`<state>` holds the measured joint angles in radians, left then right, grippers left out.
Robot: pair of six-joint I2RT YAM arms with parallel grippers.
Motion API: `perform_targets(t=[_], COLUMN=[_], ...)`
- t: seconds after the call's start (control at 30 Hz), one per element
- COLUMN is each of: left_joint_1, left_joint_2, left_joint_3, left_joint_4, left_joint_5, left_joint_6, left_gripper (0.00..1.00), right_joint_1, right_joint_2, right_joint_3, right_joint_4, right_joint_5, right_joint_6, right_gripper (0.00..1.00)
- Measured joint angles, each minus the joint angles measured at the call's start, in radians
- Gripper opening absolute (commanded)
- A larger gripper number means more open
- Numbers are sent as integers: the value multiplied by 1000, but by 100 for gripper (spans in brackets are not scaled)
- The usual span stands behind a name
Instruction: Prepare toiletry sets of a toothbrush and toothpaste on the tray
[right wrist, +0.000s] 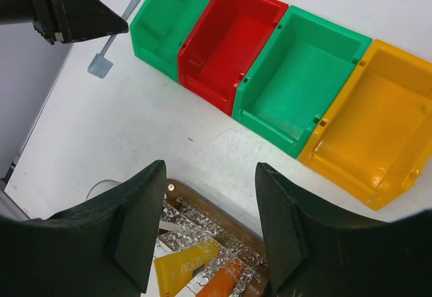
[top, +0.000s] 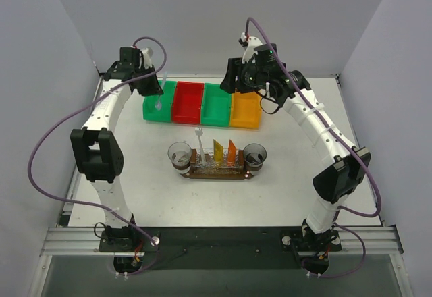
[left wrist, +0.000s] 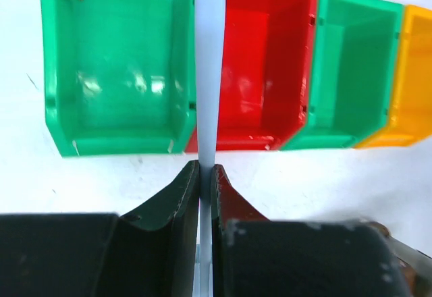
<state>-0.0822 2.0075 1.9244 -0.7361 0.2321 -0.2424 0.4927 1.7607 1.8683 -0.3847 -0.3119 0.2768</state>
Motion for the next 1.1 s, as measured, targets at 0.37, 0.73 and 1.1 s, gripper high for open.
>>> perform_targets(t=[0.37,0.73,1.1], left_joint_1=[-62,-201,-229], left_joint_2=[-418,-569,-603], left_joint_3=[-455,-571,-608], left_joint_4=[249,372,396], left_joint_5=[-3,-22,-26], left_joint_6=[-360,-532,-593], left_gripper=[0,0,0], right_joint_1=[99,177,209], right_joint_2=[4,104,108], right_joint_3=[12,90,88], right_joint_4=[37,31,29], right_joint_5=[-101,-239,-269], right_joint_6=[17,48,76], right_gripper=[44,35,30])
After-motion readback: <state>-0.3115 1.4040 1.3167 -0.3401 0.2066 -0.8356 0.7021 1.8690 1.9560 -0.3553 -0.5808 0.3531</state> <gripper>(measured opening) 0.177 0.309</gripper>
